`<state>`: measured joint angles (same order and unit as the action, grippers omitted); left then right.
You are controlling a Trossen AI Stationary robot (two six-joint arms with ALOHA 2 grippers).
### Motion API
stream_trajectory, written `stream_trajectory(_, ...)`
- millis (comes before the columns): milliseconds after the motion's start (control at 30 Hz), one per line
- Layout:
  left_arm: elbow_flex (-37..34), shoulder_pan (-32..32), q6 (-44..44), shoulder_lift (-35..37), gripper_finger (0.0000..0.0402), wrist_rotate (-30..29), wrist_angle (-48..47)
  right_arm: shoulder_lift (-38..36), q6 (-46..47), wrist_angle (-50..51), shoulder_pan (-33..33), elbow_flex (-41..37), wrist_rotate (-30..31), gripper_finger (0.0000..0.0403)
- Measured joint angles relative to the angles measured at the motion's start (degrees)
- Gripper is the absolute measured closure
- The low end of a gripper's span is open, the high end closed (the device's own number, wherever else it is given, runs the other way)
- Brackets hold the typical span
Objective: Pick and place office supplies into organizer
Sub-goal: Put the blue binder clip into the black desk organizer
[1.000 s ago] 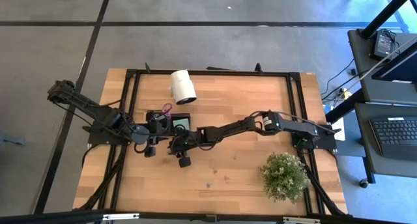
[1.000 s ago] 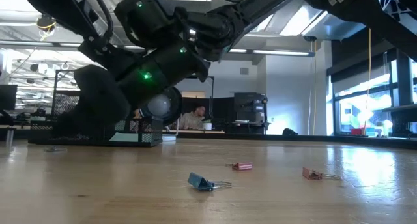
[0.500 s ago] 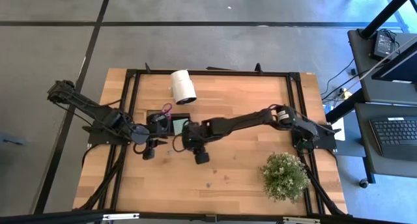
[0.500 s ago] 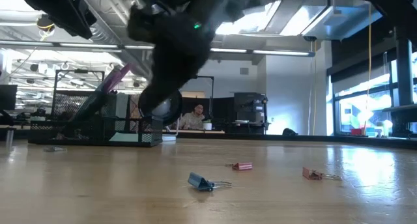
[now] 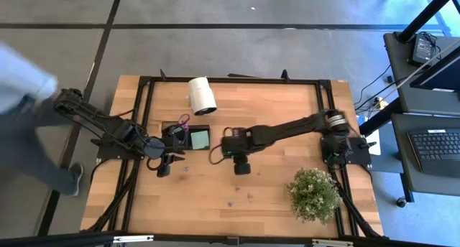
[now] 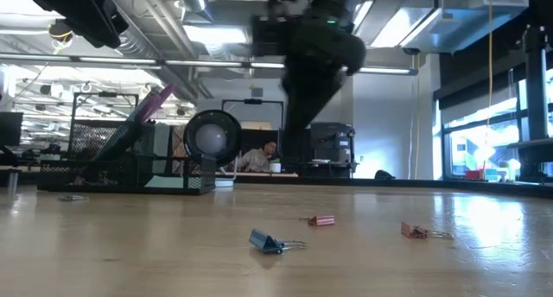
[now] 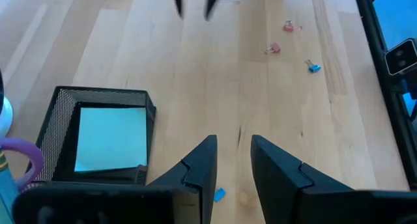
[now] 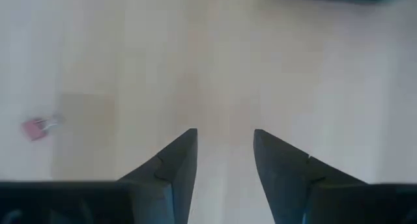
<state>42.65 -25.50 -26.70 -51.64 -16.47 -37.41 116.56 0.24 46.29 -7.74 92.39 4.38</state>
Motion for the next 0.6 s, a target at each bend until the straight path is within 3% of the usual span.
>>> stream_trajectory(100, 0.00, 0.00, 1.62, 0.00, 0.0313, 0.00, 0.37, -7.93, 2.60, -10.72, 0.03, -11.06, 3.27, 0.0249)
stream_trajectory(267, 0.00, 0.74, 1.09, 0.00, 0.0312, 2.08, 0.38, -17.43, 4.97, -26.31, 0.01, -24.10, 3.56, 0.0249)
stream_trajectory(433, -0.01, 0.90, 3.59, -0.75, 0.0296, 4.22, 0.43, -21.66, 5.65, -34.64, -0.01, -30.79, 3.67, 0.0249)
stream_trajectory(600, 0.00, 0.97, 3.49, -3.06, 0.0261, 4.60, 0.37, -22.07, 5.54, -34.89, 0.41, -32.73, 4.30, 0.0249)
